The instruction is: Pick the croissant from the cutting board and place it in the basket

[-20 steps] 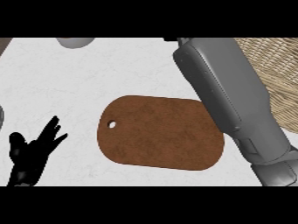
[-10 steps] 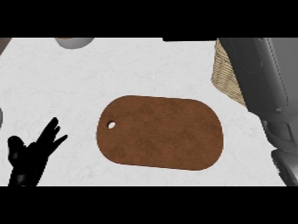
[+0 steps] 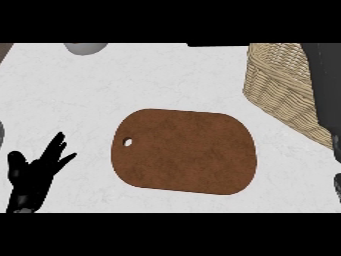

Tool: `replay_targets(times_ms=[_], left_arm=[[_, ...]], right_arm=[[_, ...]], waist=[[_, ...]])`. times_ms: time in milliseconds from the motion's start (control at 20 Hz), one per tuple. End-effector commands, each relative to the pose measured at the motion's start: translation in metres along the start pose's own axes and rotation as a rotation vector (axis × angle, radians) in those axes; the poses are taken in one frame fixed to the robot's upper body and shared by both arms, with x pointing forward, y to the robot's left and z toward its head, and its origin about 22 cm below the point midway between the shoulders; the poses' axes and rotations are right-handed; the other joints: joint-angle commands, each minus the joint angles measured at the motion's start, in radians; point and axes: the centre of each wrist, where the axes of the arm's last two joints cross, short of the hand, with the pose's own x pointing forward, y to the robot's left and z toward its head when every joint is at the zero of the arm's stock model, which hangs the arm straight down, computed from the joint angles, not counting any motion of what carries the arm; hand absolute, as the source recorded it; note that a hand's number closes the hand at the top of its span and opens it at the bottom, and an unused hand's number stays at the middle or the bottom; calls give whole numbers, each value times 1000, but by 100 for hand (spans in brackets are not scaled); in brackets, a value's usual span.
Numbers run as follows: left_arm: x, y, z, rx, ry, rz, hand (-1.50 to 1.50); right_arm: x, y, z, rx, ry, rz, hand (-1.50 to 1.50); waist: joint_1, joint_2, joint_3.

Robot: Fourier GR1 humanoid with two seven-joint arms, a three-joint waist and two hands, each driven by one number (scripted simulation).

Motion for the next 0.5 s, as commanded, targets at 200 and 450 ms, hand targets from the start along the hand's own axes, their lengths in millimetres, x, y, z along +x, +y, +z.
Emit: replay_targets(times_ms=[200, 450], left_arm=[[-27, -16, 4, -36, 123, -12, 0], [-32, -16, 17, -46, 131, 4, 0]], right_arm=[[-44, 9, -36, 17, 133, -18, 150], [-87, 20, -41, 21, 217, -166, 150]], waist=[[15, 13, -13], [16, 11, -11]])
